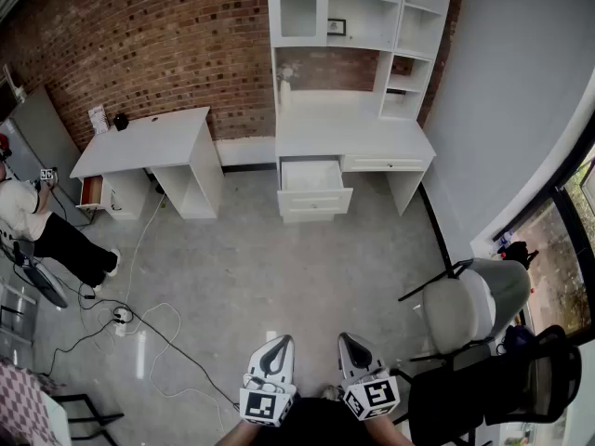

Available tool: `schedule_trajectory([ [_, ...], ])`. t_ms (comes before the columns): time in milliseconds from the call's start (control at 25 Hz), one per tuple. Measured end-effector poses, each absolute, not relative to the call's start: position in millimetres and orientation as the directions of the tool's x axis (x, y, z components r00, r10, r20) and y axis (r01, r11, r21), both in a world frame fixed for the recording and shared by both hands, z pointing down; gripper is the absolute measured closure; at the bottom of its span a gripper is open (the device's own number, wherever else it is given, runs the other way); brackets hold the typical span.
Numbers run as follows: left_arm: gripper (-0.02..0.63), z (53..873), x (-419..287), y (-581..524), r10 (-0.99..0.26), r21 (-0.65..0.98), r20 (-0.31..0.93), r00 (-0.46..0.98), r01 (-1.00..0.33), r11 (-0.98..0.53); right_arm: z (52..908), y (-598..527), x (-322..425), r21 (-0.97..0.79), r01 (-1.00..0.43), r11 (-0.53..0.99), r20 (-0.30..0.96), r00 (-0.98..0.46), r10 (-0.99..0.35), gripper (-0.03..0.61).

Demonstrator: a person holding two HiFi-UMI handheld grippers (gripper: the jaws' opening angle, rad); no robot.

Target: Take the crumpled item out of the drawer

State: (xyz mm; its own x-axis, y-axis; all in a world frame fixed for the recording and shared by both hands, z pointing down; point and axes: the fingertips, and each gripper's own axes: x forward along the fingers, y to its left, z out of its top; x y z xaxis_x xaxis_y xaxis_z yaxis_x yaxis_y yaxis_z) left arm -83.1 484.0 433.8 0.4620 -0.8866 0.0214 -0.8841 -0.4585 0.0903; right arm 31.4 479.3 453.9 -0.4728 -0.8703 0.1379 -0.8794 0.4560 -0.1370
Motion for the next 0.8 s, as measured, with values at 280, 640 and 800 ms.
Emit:
schedule_trajectory([
  [280, 0.589, 436, -100, 473, -0.882, 0.099, 0.039, 0.47, -0.88, -0.465, 454, 468, 14, -0.134, -0.88, 0.456, 0.139, -0.472, -0.871, 0.565],
  [640, 0.589, 435, -123, 452, -0.879, 0.122, 0.019, 0.476, -0.874, -0.471, 456, 446, -10, -0.155, -0.885, 0.439, 0.142, -0.46, -0.876, 0.565],
  [800, 0.589, 442, -138, 444, -0.873, 0.122, 0.015, 0.488, -0.867, -0.483, 458, 436, -26, -0.143, -0.889, 0.434, 0.144, -0.453, -0.88, 0.565],
])
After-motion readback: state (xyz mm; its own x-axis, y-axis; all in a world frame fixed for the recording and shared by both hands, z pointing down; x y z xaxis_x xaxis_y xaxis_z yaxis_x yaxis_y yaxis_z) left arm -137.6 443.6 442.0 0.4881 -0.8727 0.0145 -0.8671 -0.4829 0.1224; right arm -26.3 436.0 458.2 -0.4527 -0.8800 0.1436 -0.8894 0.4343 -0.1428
